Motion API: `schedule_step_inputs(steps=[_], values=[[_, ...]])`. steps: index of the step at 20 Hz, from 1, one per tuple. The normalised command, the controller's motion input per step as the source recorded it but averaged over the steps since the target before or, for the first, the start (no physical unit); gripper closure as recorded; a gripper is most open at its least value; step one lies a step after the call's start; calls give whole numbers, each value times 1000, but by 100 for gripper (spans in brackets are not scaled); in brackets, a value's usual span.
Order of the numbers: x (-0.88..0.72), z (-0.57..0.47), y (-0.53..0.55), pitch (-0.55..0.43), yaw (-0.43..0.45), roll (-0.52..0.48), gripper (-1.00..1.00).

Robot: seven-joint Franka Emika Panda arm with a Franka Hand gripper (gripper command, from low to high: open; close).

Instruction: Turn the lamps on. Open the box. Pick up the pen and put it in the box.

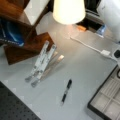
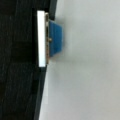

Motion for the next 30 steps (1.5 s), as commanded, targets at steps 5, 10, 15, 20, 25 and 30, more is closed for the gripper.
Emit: schedule_step_inputs(steps=[5, 10, 15, 20, 25, 30], values=[[59, -97, -632, 158, 35, -67, -100], [45, -49, -486, 152, 138, -287, -100], [38, 23, -475, 169, 170, -454, -100], [85, 64, -325, 124, 164, -561, -100], [92, 40, -318, 79, 153, -571, -100], [80, -71, -368, 44, 104, -468, -100]])
